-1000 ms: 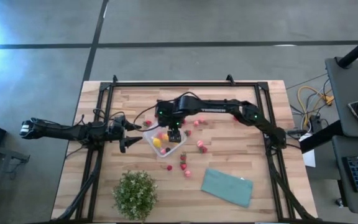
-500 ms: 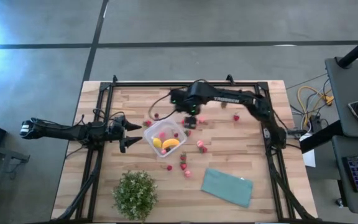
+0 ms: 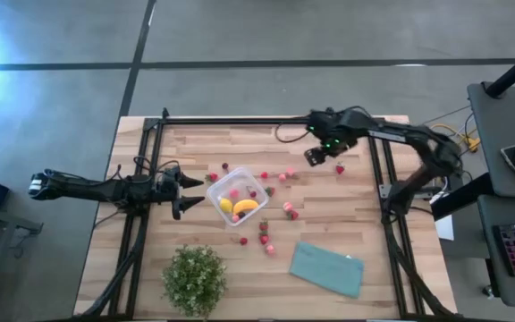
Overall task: Pick and placing Produce into tupperware
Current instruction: Put the red strawberry into the transparent bin
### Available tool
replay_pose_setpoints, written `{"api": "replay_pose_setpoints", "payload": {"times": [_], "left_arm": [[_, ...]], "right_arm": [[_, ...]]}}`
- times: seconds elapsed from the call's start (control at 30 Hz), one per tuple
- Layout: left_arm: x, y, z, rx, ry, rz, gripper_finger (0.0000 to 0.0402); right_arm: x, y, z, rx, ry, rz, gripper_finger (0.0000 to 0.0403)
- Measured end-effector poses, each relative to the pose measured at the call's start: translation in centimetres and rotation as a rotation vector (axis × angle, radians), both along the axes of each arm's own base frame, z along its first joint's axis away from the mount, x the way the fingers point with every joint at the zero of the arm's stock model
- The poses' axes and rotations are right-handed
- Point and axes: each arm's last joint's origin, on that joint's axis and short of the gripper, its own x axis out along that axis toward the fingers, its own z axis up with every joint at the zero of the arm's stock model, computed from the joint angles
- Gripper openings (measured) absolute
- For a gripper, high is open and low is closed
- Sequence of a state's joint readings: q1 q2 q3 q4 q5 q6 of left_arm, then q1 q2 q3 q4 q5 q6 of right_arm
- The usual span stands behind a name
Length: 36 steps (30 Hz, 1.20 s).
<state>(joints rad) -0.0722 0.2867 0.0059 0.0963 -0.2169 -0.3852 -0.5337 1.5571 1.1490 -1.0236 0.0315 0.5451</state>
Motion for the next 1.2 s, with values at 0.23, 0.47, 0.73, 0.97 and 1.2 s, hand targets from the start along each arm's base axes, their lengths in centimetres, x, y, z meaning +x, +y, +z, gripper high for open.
{"api": "replay_pose_setpoints", "payload": {"times": [0.23, 0.47, 0.73, 0.97, 1.2], "left_arm": [[0.0, 0.0, 0.0, 0.000, 0.000, 0.000, 0.0293], [0.0, 0.0, 0.0, 0.000, 0.000, 0.000, 0.0293], [0.0, 0.0, 0.0, 0.000, 0.000, 0.000, 0.0293], [0.0, 0.0, 0.0, 0.000, 0.000, 0.000, 0.0293], [0.0, 0.0, 0.0, 0.000, 0.000, 0.000, 0.0293]], "right_arm": [[-4.2, 1.2, -3.3, -0.066, 0.085, -0.204, 0.0240], [-5.2, 1.8, -5.8, -0.077, 0.117, -0.262, 0.0248], [-5.5, 1.4, -7.9, -0.067, 0.087, -0.297, 0.0253], [-5.5, 1.2, -8.7, -0.102, 0.076, -0.286, 0.0243], [-5.3, 1.1, -8.7, -0.109, 0.059, -0.279, 0.0204]]}}
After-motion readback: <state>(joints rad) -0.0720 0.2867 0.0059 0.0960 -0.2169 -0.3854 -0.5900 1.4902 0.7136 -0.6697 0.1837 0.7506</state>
